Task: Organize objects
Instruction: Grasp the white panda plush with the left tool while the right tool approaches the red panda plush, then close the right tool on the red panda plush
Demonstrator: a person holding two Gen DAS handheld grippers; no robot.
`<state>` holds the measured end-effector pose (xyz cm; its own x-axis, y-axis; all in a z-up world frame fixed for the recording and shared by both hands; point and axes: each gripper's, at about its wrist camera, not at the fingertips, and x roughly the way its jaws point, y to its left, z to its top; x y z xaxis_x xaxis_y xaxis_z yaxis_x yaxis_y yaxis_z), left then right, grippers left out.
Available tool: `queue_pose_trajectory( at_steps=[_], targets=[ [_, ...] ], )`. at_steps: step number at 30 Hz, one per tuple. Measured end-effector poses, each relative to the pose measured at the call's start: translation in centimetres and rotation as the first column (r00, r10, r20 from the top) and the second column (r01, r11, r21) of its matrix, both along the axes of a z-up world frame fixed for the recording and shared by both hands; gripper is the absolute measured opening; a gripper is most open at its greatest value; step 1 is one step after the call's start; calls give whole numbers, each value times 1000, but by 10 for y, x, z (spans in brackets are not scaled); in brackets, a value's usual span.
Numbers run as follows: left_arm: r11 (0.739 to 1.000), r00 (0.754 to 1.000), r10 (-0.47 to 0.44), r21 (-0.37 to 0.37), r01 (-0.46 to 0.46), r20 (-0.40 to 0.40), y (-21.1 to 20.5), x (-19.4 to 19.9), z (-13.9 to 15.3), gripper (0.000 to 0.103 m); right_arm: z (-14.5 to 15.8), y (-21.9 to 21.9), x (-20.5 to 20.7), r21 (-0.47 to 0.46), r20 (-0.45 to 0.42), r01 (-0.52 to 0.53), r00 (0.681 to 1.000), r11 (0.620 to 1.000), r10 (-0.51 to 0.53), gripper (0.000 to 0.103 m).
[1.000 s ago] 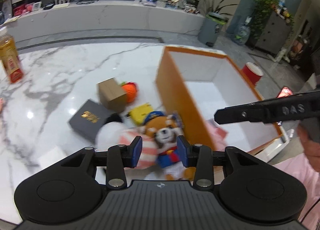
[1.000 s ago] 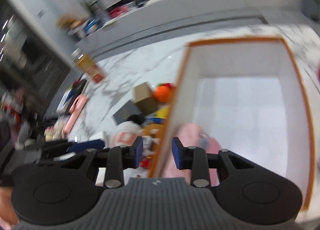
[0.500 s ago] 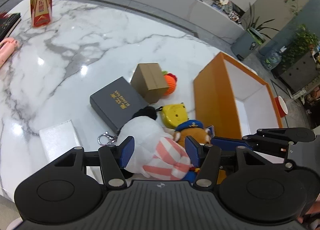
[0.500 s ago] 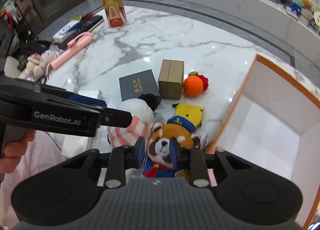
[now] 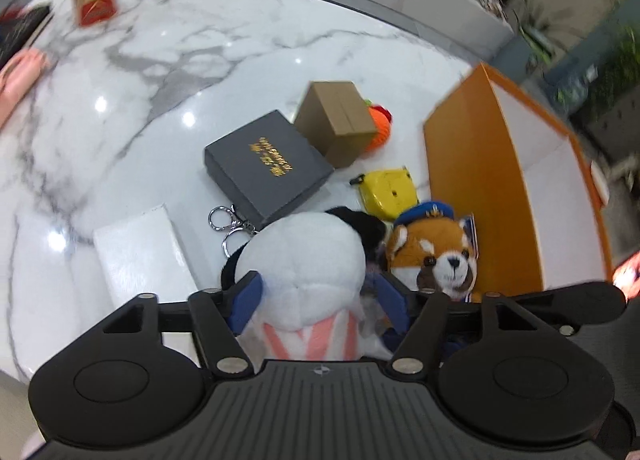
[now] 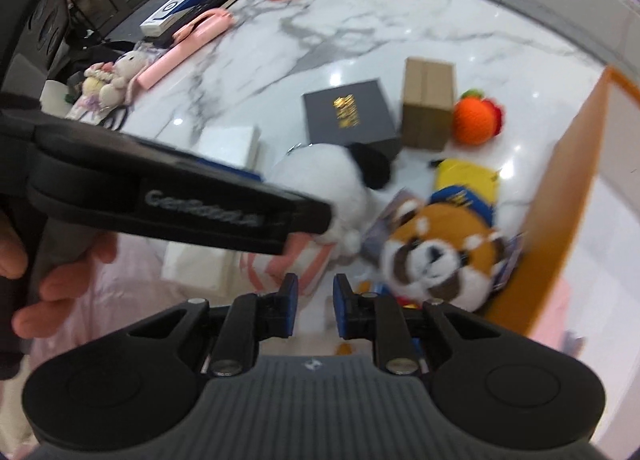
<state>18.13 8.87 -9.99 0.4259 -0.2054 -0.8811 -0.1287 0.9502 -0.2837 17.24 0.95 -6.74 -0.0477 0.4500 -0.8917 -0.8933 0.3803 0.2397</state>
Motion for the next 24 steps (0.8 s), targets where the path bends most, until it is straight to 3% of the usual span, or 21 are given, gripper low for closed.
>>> queue_pose_trajectory(
  at_steps=[4, 5, 11, 16, 18, 21, 24],
  targets=[
    [989, 998, -61, 133, 63, -17, -15, 0, -8, 78, -6, 3, -7, -2, -20, -5, 1000, 1000, 5, 22],
    [987, 997, -79, 138, 81, -21, -17, -2, -10, 79, -4, 2, -8, -5, -12, -5, 1000, 1000, 5, 22],
    [989, 995, -99, 108, 102, -33, -11, -5, -18, 81, 14, -13, -9, -48, 72, -48, 996, 998, 51, 25],
    [991, 995, -100, 88, 100, -7, -7, -10, -19, 71, 28, -22, 1, -87, 172, -35, 984, 996, 50, 36],
    [995, 997, -75, 61, 74, 20, -2, -12, -16, 69, 28, -16, 2, -117, 233, -30, 971, 993, 57, 37],
    [999, 997, -34, 18, 33, 65, 6, -17, -10, 69, 24, -5, -3, -160, 329, -48, 939, 986, 99, 51],
    [999, 994, 2, -40, 3, 110, 15, -21, -2, 69, 15, 5, -2, -204, 398, -21, 912, 979, 102, 53]
  ],
)
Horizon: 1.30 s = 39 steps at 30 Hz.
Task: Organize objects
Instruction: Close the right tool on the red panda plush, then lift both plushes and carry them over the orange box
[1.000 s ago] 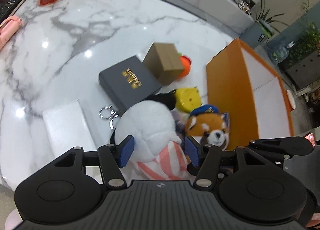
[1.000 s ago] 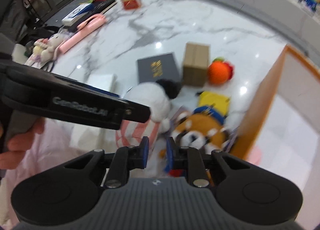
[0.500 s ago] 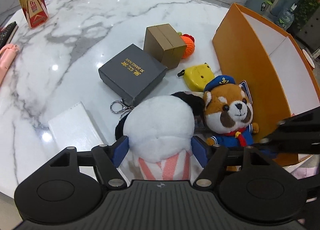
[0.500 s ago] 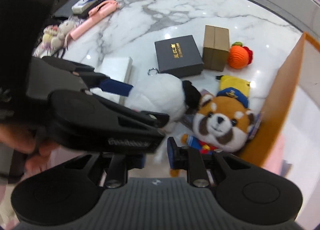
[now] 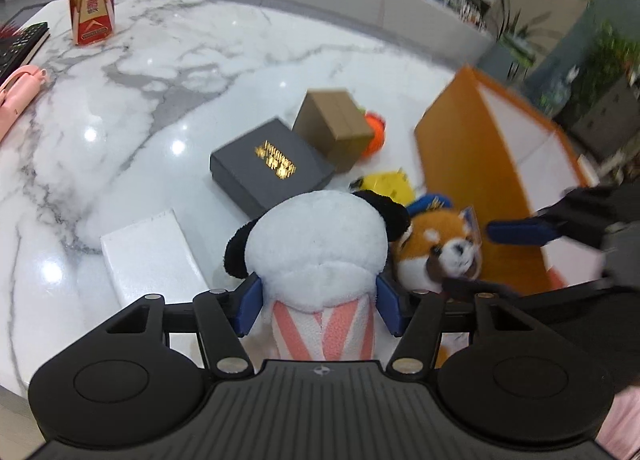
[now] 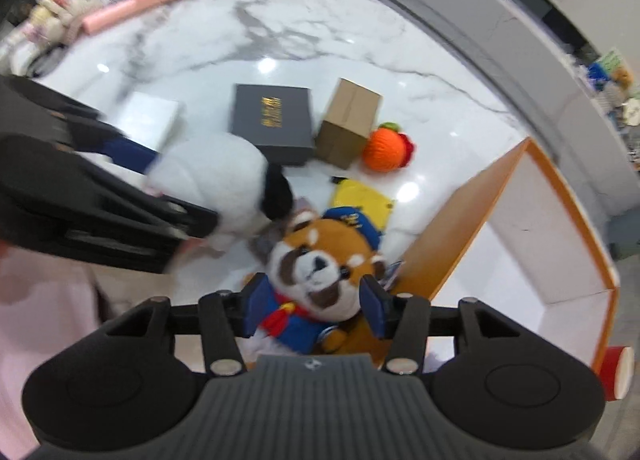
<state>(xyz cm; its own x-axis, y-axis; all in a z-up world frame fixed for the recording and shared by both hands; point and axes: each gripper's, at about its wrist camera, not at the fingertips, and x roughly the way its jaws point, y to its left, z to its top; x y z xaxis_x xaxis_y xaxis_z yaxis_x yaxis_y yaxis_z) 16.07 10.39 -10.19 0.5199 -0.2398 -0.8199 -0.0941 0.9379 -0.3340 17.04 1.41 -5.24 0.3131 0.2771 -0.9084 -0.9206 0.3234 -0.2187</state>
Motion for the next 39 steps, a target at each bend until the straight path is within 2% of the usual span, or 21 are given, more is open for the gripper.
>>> queue_pose_trajectory(
  at_steps=[5, 7, 11, 14, 18, 23, 29, 34, 39],
  targets=[
    [1000, 999, 8, -26, -7, 35, 7, 0, 9, 69, -16, 15, -2, -45, 57, -23, 998, 999, 26, 63],
    [1000, 999, 2, -27, -1, 37, 7, 0, 9, 69, -21, 19, -5, -56, 88, -33, 995, 998, 38, 71],
    [1000, 999, -11, -25, 12, 36, 4, 0, 9, 69, -30, 24, -2, -57, 84, -19, 996, 998, 24, 73],
    [1000, 999, -7, -29, 8, 36, 5, -2, 9, 69, -34, 23, 1, -50, 78, -4, 997, 999, 7, 72],
    [1000, 999, 4, -30, -3, 35, 4, -4, 12, 69, -31, 19, -1, -24, 75, -2, 997, 1000, 3, 59],
    [999, 999, 20, -37, -18, 47, 6, -11, 20, 69, -26, 10, -3, 25, 76, 14, 997, 1000, -16, 55],
    [998, 995, 48, -42, -44, 89, 8, -21, 41, 68, 4, -7, -11, 151, 74, 12, 997, 989, -23, 55],
    [997, 987, 48, -74, -37, 153, 2, -29, 69, 69, 35, -25, -2, 274, -19, 47, 999, 961, -43, 55],
    [993, 975, 7, -119, 20, 222, -18, -31, 101, 69, 80, -62, 16, 395, -122, 103, 991, 913, -59, 55]
  ],
)
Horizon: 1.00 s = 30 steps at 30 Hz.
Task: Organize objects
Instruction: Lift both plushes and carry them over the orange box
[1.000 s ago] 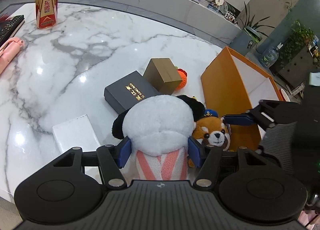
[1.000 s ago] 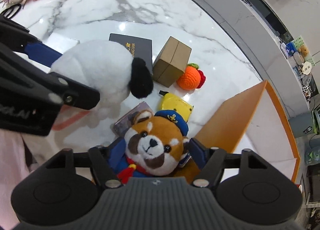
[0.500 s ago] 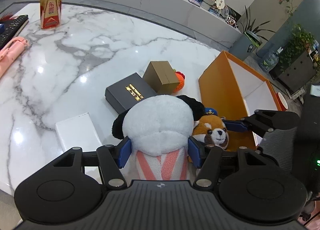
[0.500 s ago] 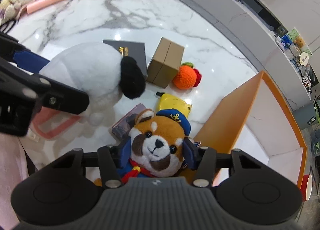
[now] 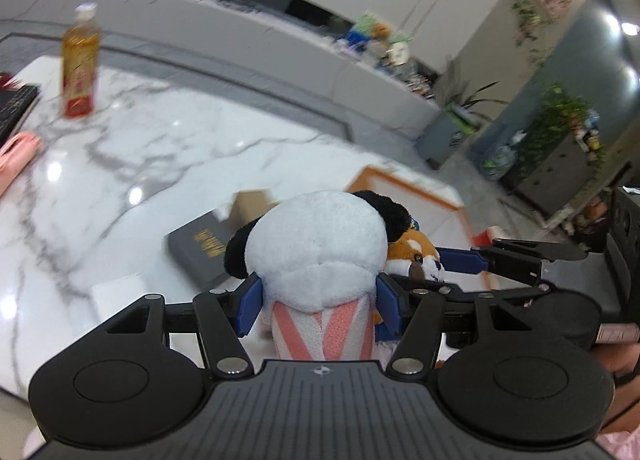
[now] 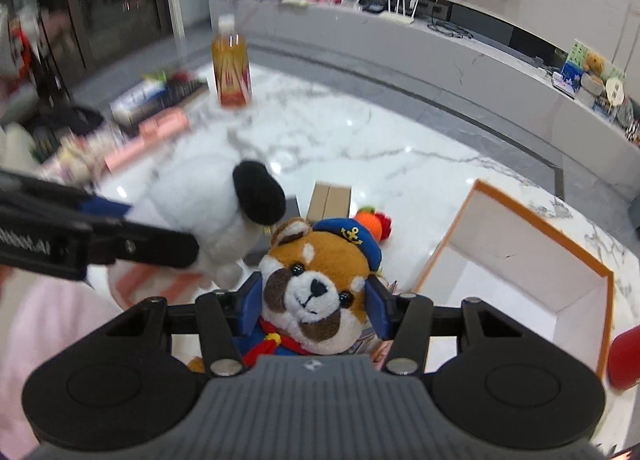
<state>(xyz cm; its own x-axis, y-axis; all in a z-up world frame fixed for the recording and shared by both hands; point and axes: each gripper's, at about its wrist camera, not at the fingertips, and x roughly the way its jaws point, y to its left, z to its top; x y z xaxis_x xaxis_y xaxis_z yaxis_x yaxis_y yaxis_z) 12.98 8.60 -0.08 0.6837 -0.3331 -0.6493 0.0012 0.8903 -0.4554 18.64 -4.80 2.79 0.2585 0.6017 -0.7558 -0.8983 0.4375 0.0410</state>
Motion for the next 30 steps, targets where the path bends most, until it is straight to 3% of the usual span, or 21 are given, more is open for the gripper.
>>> queue_pose_trajectory(
  at_steps=[3, 7, 12, 16, 21, 26, 30],
  targets=[
    [998, 997, -55, -34, 57, 50, -21, 4, 19, 69, 30, -27, 12, 41, 0, 12, 1000, 999, -12, 55],
    [984, 985, -148, -84, 155, 83, -59, 21, 32, 68, 64, -64, 29, 25, 25, 24, 999, 999, -25, 55],
    [957, 974, -222, -181, 228, 51, -105, 58, 15, 68, 79, -105, 53, -54, 93, 57, 994, 997, -52, 55],
    [945, 969, -244, -231, 231, -28, -130, 86, -16, 68, 63, -124, 75, -104, 90, 117, 990, 988, -108, 55],
    [954, 959, -252, -201, 224, -128, -148, 95, -55, 68, 19, -135, 103, -134, -5, 143, 989, 981, -145, 55],
    [956, 942, -262, -190, 224, -211, -160, 103, -83, 68, -19, -138, 118, -214, -67, 81, 993, 973, -98, 55],
    [949, 917, -314, -123, 292, -247, -175, 102, -92, 70, -37, -136, 124, -280, -96, 6, 995, 960, -34, 55]
  ],
)
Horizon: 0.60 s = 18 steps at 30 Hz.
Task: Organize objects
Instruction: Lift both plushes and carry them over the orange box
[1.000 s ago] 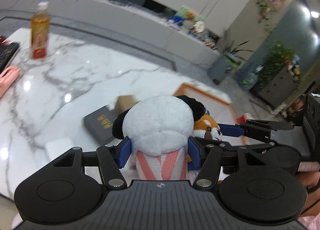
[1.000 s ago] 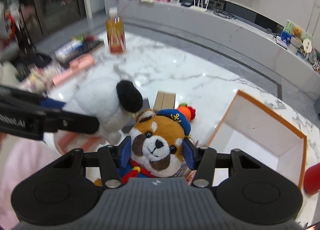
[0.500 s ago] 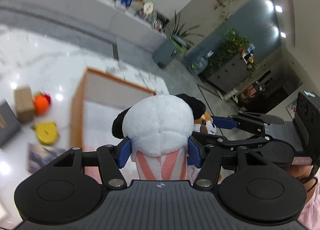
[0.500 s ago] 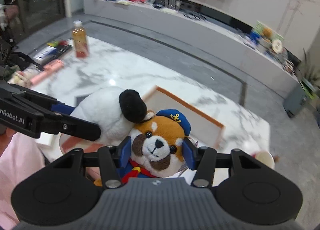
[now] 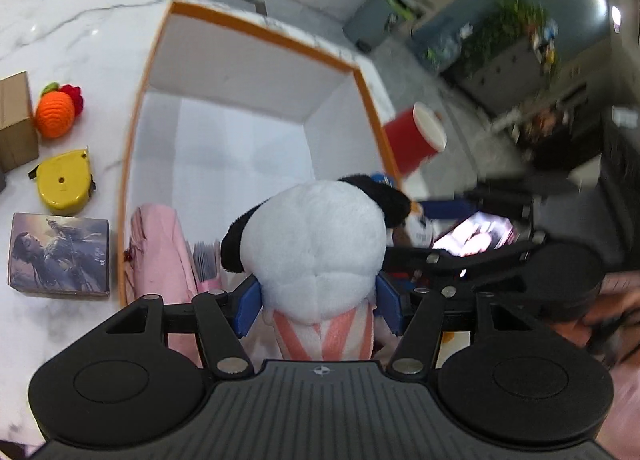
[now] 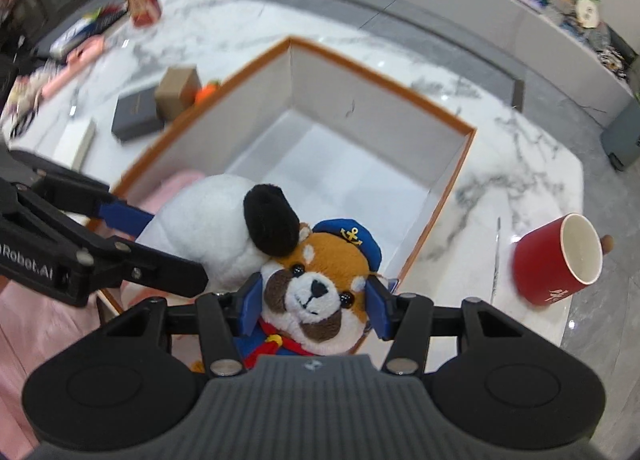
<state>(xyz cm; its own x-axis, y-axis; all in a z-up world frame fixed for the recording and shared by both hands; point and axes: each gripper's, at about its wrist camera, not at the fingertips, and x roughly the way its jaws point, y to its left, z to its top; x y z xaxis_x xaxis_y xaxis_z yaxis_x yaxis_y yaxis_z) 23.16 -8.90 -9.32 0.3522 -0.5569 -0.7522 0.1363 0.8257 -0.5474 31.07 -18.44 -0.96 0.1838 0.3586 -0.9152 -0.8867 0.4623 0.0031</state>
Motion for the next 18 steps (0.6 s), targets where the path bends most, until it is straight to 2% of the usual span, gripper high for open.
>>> queue_pose_trajectory(
  at_steps=[4, 7, 9, 11, 13, 15, 18],
  targets=[
    [998, 998, -50, 40, 51, -33, -3, 2, -10, 71, -11, 6, 3, -46, -37, -71, 997, 996, 69, 56],
    [990, 995, -96, 105, 98, -20, -10, 0, -9, 71, -18, 17, 5, -99, -58, -118, 992, 988, 112, 57],
    [978, 991, -135, 158, 134, -6, -17, -3, -8, 72, -24, 24, 6, -142, -82, -136, 989, 981, 125, 57],
    [962, 981, -196, 197, 191, 7, -24, -6, -8, 80, -31, 30, 7, -181, -101, -148, 986, 972, 131, 58],
    [945, 969, -246, 228, 236, 15, -29, -10, -10, 83, -35, 34, 8, -205, -104, -157, 985, 966, 138, 59],
    [936, 963, -270, 238, 259, 16, -30, -9, -10, 85, -39, 36, 9, -224, -113, -159, 984, 962, 136, 59],
    [940, 962, -275, 210, 268, 2, -24, -7, -10, 85, -44, 38, 12, -245, -132, -149, 984, 958, 119, 61]
  ],
)
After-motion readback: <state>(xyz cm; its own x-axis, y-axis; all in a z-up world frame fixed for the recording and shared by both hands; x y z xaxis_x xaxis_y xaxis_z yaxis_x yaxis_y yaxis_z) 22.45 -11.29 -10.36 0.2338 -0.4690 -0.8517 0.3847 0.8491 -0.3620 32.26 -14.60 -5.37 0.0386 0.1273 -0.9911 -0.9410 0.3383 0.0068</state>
